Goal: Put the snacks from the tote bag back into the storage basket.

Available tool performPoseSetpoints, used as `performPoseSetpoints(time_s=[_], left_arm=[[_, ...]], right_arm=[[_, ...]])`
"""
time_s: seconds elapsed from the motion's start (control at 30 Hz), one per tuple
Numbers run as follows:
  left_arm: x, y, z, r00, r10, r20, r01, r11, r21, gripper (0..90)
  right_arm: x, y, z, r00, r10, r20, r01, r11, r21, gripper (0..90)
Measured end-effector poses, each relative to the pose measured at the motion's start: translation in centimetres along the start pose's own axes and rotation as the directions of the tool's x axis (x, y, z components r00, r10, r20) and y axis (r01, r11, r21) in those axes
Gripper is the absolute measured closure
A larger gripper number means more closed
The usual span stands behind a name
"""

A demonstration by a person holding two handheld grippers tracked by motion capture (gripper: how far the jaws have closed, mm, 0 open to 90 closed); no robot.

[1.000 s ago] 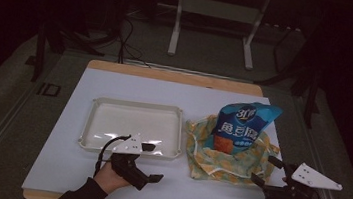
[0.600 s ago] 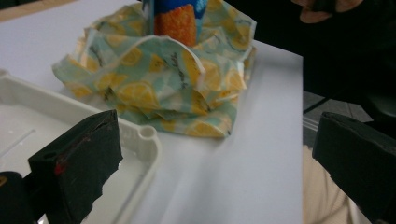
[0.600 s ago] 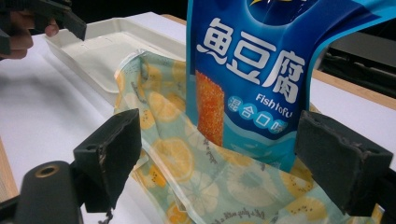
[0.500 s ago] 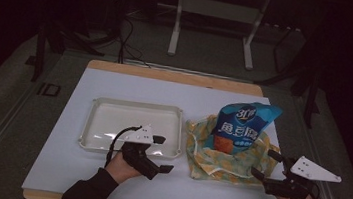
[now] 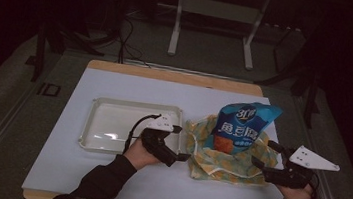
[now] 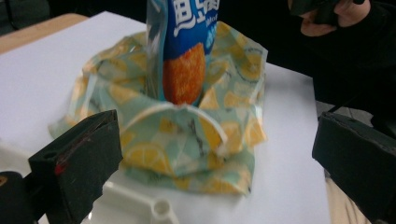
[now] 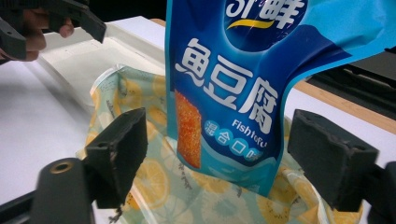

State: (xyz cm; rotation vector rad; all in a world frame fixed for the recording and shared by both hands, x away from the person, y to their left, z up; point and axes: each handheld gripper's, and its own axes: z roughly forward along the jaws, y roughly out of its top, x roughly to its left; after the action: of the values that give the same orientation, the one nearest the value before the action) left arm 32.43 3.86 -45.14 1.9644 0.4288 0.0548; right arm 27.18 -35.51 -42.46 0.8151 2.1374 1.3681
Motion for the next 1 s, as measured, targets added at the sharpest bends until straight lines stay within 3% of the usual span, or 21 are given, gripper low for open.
performPoseSetpoints(time_s=[0.33, 0.5, 0.63, 0.83, 1.0], left_arm=[[0.9, 2.1, 2.7, 0.9994, 0.031, 0.015, -0.031, 0.9995, 0.001, 3.7], [1.6, 2.8, 4.1, 0.9991, 0.025, 0.036, -0.025, 0.9997, 0.008, 5.5], [1.9, 3.4, 5.2, 0.9991, 0.034, 0.025, -0.034, 0.9994, 0.007, 6.9], [2.4, 4.2, 6.1, 0.9993, 0.036, 0.007, -0.036, 0.9993, -0.002, 10.3], [3.1, 5.2, 7.8, 0.9999, 0.015, 0.005, -0.015, 0.9998, -0.014, 14.6]], right_arm=[[-1.2, 0.0, 0.5, 1.0, -0.001, 0.001, 0.001, 1.0, 0.005, 27.1], [-1.9, 0.0, 0.9, 1.0, 0.004, 0.004, -0.004, 0.9999, 0.011, 27.5], [-2.6, 0.0, 1.3, 0.9995, 0.032, -0.007, -0.032, 0.9995, 0.007, 27.5], [-3.3, 0.2, 1.6, 0.999, 0.042, 0.015, -0.042, 0.9991, 0.0, 27.5], [-4.0, 0.2, 2.3, 0.998, 0.063, 0.011, -0.063, 0.998, -0.001, 27.5]])
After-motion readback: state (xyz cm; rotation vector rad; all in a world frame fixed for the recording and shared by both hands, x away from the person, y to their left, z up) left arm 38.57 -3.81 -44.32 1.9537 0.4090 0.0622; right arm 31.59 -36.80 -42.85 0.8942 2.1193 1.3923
